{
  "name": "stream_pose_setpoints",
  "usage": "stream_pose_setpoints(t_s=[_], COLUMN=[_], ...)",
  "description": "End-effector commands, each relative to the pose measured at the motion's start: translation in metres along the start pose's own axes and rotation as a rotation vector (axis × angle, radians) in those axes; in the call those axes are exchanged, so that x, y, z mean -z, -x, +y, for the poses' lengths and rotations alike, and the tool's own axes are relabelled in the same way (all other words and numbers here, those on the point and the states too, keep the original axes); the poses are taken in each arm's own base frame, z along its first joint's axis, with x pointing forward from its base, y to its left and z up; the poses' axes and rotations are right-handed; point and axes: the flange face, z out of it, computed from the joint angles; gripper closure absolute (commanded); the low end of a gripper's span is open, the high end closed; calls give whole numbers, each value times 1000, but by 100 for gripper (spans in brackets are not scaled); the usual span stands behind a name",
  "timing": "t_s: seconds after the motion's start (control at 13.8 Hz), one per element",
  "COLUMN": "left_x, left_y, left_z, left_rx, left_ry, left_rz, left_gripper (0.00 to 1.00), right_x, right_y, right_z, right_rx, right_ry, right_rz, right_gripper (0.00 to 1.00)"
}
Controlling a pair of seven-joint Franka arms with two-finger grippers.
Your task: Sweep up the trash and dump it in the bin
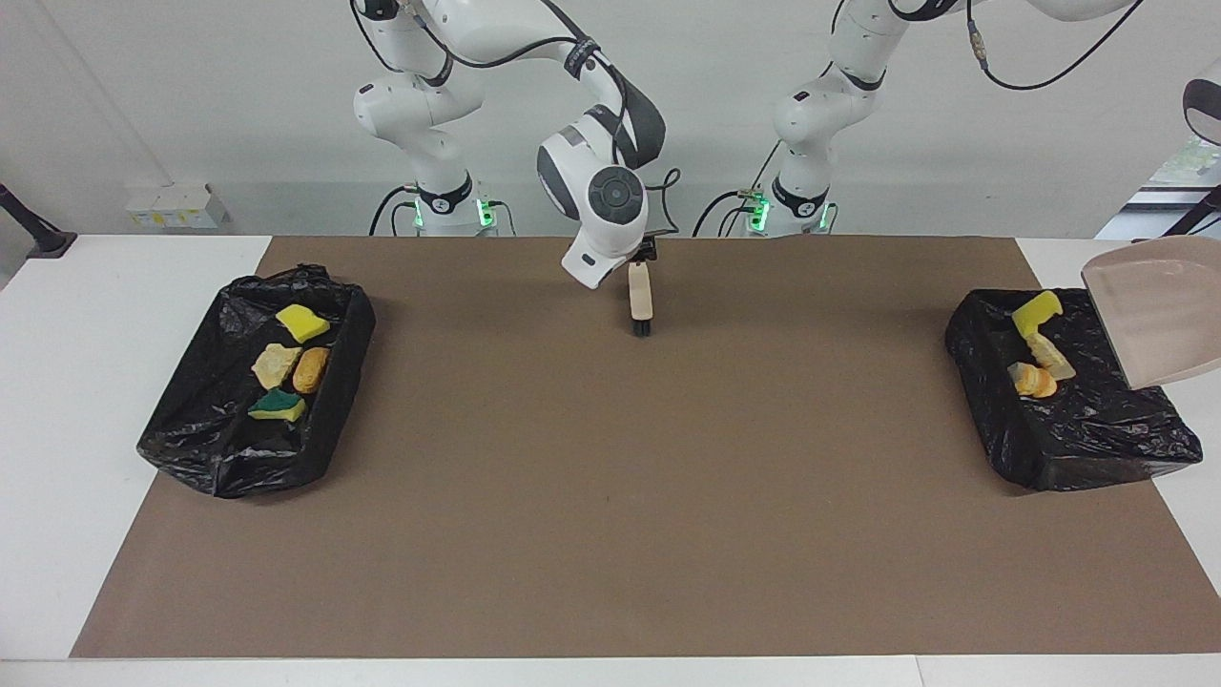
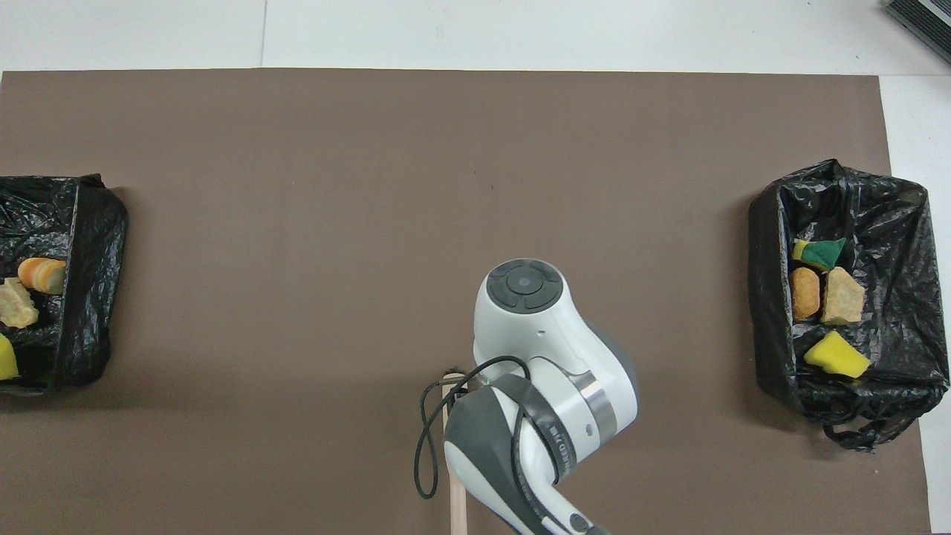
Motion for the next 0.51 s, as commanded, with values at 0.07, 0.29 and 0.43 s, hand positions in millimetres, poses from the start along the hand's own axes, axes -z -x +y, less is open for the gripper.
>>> stream_pose_setpoints(t_s=[0.07, 0.29, 0.43], left_x=[38, 88, 105], left_y=[7, -29, -68], left_z=[7, -3, -10], left_rx=[33, 34, 129], left_ry=[11, 18, 18], left_rz=[-60, -2, 91], left_gripper=[100, 100, 100], right_x=[62, 102, 120], right_y=[-5, -16, -15], right_z=[54, 101, 119], right_rx=[70, 89, 105], right_ry=[4, 39, 80], right_rz=[52, 101, 128], right_gripper=[0, 0, 0])
